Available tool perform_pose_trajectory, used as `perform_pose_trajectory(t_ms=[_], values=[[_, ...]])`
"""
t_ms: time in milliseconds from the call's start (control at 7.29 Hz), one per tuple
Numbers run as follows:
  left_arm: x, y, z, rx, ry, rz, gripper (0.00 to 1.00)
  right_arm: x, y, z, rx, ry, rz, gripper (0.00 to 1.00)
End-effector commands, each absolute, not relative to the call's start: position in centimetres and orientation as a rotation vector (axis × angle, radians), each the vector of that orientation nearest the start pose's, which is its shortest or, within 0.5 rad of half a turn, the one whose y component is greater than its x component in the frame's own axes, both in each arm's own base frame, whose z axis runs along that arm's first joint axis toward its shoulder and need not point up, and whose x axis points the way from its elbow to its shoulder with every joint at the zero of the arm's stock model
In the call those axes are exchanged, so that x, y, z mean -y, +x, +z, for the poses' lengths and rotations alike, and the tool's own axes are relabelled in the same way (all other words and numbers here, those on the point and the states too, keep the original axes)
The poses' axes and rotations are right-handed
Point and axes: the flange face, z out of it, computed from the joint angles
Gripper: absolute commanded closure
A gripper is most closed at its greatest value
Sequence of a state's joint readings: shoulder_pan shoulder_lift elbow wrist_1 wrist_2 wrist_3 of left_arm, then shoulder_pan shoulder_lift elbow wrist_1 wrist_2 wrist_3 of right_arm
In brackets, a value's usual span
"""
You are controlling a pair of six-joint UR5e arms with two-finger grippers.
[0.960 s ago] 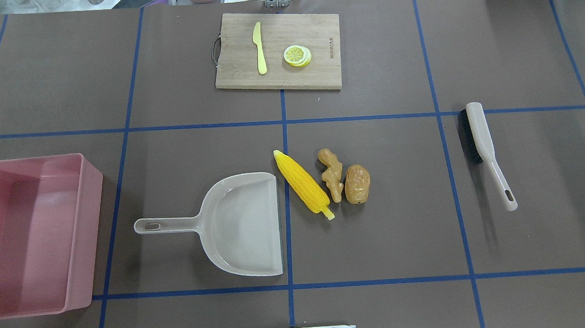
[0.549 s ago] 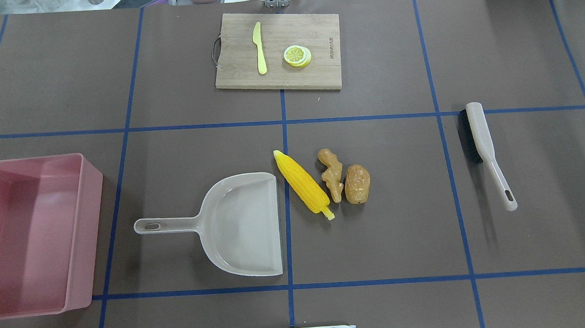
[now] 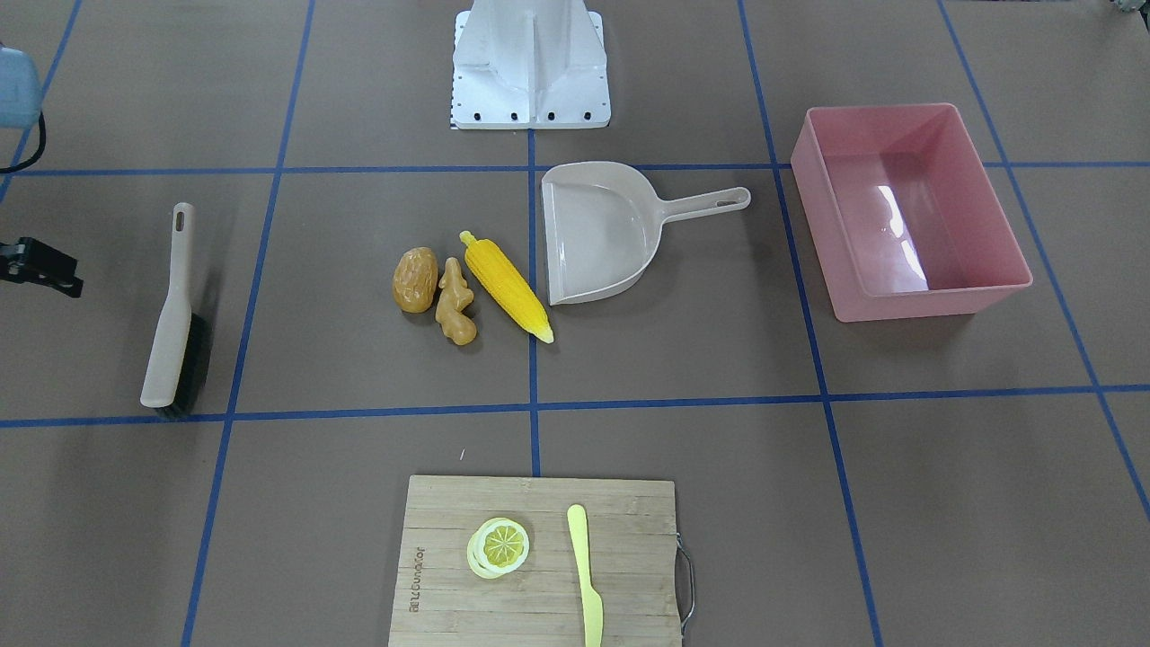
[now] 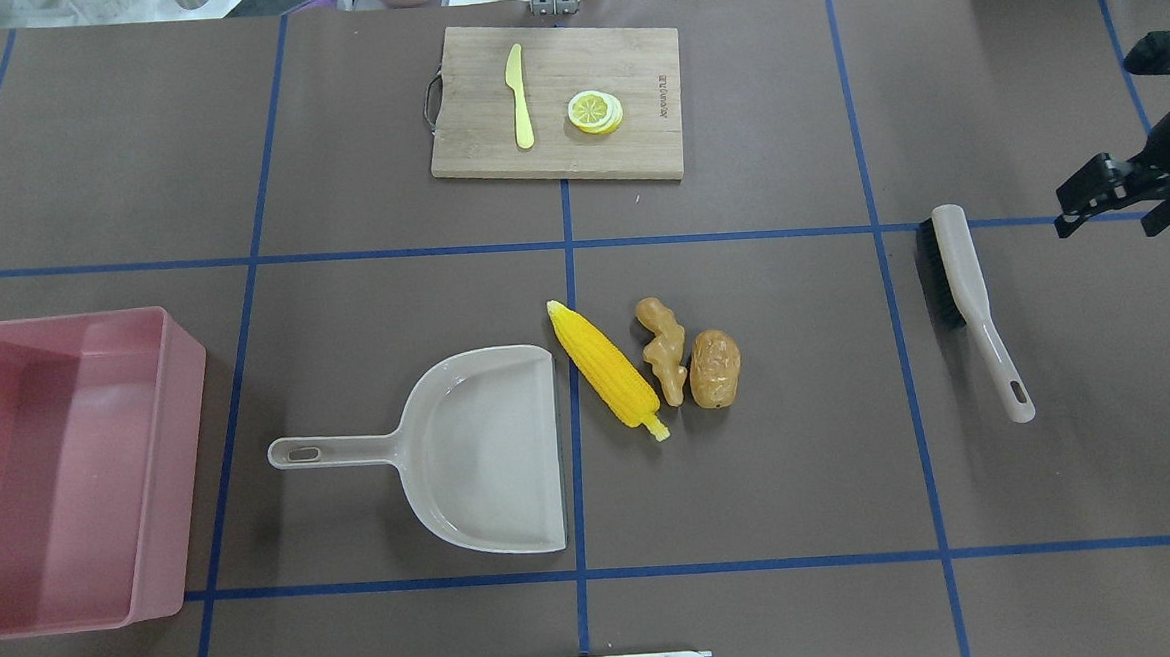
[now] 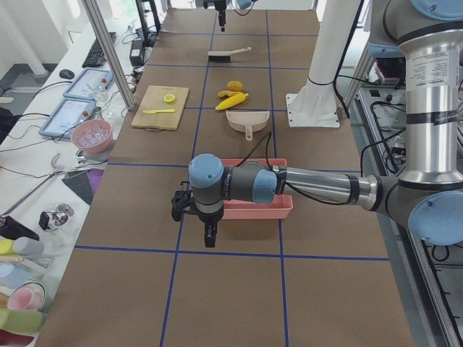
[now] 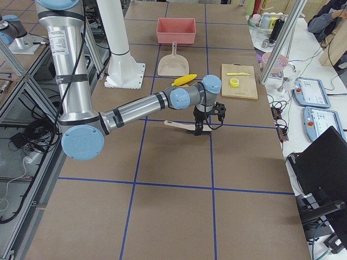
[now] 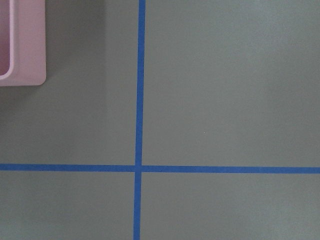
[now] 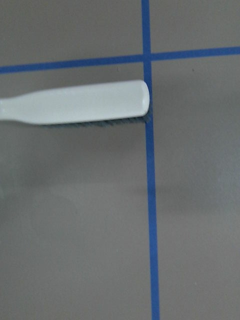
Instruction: Sweep and dump trash into bin
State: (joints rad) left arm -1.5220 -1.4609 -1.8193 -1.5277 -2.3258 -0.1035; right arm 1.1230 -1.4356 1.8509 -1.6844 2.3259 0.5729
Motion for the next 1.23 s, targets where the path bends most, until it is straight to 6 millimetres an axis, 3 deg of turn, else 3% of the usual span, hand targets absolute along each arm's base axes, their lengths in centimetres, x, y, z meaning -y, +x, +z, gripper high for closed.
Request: perform_pose_trajectory(t_ms=[0,137,274,411,823,1097], values=[[45.2,-4.1,55.0,-0.764,0.096,0.016,0.01,48.4,-22.5,43.8,0.802,-0.172,0.02,0.0],[46.3,-3.9,52.3,-0.766,0.15,0.041,0.01,47.2,-24.3,44.3,0.79,-0.204,0.003,0.0],[47.5,-0.3,47.6,-0.777,0.214,0.147,0.01,46.2,-25.0,45.5,0.775,-0.23,-0.009,0.0],[47.0,3.2,44.8,-0.791,0.239,0.24,0.01,45.5,-25.2,46.6,0.763,-0.251,-0.013,0.0],[44.9,11.8,39.5,-0.751,0.351,0.587,0.01,43.8,-27.7,48.9,0.726,-0.308,-0.048,0.0],[44.3,20.8,34.6,-0.79,0.415,0.83,0.01,43.2,-28.9,49.9,0.709,-0.331,-0.065,0.0]])
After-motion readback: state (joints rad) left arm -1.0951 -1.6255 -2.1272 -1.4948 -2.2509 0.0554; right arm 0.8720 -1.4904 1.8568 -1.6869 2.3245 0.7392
